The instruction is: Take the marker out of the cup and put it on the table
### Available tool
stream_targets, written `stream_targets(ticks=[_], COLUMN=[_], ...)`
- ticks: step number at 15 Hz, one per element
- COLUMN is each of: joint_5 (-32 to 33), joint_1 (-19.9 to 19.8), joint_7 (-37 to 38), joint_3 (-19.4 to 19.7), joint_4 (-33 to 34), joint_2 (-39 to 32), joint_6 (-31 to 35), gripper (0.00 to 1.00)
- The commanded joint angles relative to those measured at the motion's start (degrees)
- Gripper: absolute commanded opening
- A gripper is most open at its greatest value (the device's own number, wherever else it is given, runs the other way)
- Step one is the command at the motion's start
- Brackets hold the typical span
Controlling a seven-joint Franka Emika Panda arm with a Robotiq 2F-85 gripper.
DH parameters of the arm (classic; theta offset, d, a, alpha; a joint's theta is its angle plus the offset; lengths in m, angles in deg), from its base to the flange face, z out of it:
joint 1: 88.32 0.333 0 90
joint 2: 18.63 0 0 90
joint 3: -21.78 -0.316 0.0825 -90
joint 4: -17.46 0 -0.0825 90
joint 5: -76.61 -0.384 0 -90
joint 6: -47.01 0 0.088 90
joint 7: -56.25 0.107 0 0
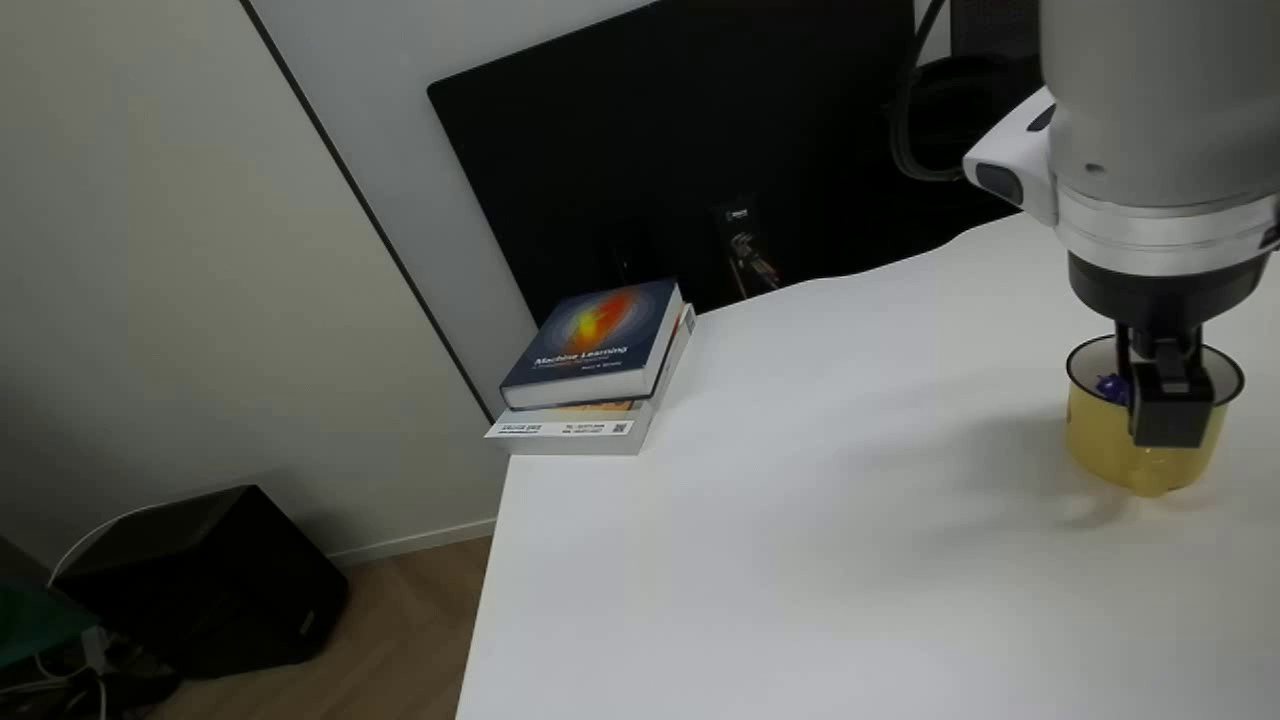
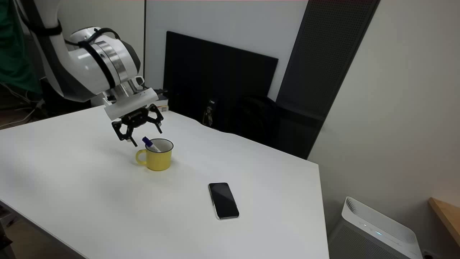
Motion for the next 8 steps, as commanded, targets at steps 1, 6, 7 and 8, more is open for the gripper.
stream_targets(ticks=[1, 6, 7, 8], joint_5=[1.16, 3.25, 3.37, 3.45], joint_1=[1.16, 0.48, 0.46, 0.42], joint_7=[1.34, 2.7, 2.59, 2.47], joint_3=[1.11, 0.87, 0.92, 0.95], joint_4=[-0.32, -0.49, -0.5, -0.52], joint_2=[1.46, 1.64, 1.59, 1.54], joint_6=[1.32, 3.46, 3.56, 3.64], gripper=[1.0, 1.0, 1.0, 0.75])
